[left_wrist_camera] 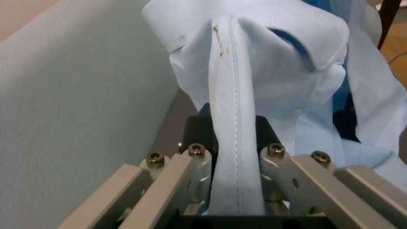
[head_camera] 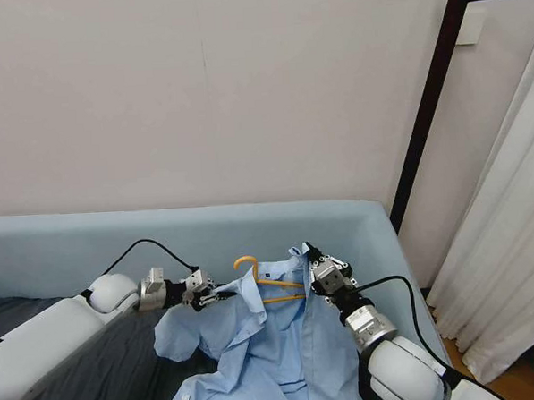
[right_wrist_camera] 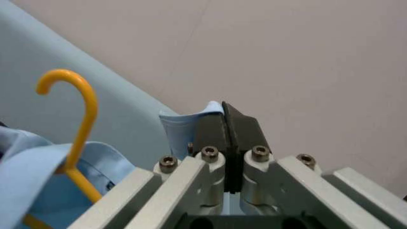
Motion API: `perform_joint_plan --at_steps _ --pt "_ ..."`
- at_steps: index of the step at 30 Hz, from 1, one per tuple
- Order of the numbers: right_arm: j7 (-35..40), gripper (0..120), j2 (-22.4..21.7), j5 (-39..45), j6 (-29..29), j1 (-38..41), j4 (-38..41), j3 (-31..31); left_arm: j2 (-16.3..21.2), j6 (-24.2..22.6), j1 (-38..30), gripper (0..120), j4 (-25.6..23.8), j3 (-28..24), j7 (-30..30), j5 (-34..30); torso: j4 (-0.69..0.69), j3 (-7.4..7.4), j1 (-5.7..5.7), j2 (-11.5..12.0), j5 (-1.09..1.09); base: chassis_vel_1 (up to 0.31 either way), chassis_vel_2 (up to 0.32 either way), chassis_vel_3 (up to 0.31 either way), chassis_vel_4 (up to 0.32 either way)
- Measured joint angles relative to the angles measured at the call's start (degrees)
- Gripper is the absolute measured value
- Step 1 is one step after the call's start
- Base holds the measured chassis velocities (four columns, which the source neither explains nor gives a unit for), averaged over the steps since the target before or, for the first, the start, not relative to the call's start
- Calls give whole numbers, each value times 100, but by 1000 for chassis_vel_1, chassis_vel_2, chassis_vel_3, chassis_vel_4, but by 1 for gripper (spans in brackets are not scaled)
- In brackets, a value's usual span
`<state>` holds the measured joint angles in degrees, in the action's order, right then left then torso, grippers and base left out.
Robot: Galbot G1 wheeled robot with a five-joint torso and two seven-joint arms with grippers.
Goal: Pick up the clothes from the sofa and hang them on the clothes hanger.
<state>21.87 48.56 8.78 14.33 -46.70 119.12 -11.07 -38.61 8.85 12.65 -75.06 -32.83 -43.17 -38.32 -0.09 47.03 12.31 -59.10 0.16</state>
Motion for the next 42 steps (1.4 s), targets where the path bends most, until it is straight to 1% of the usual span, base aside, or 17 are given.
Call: perform_joint_plan --at_steps 2,5,8,11,17,19,24,28,36,41,42 --pt "4 0 -33 48 20 16 59 0 -52 -23 -29 7 -6 -36 62 -70 0 0 0 0 0 0 0 0 0" --pt "26 0 -162 219 96 31 262 4 -153 -118 -80 7 -92 -65 256 -423 0 0 0 0 0 0 0 0 0" --pt "39 0 -239 318 141 38 385 11 -180 -153 -118 7 -138 -80 316 -548 0 0 0 0 0 0 0 0 0" --pt "49 0 -316 450 196 68 513 18 -214 -163 -169 7 -154 -117 364 -596 1 0 0 0 0 0 0 0 0" --pt "45 0 -474 655 292 34 935 46 -418 -227 -325 7 -121 -222 608 -757 1 0 0 0 0 0 0 0 0" --pt "2 0 -539 660 300 -63 1136 50 -517 -246 -441 7 -79 -293 755 -789 0 0 0 0 0 0 0 0 0" --pt "-65 0 -560 594 301 -222 1350 43 -631 -270 -587 7 -35 -318 967 -915 -1 -1 0 0 0 0 0 0 0" --pt "-161 0 -516 372 224 -360 1340 10 -636 -292 -704 7 -86 -352 1065 -1012 1 -1 0 0 0 0 0 0 0" --pt "-325 0 -405 -157 10 -723 1185 9 -578 -326 -862 7 -137 -349 1144 -1255 0 0 0 0 -1 0 0 0 0" --pt "-327 0 -327 -651 -276 -849 724 79 -343 -342 -1016 7 -356 -329 1009 -1624 0 0 0 0 -1 0 0 0 0" --pt "-327 0 -327 -651 -276 -849 724 79 -343 -342 -1016 7 -356 -329 1009 -1624 0 0 0 0 -1 0 0 0 0"
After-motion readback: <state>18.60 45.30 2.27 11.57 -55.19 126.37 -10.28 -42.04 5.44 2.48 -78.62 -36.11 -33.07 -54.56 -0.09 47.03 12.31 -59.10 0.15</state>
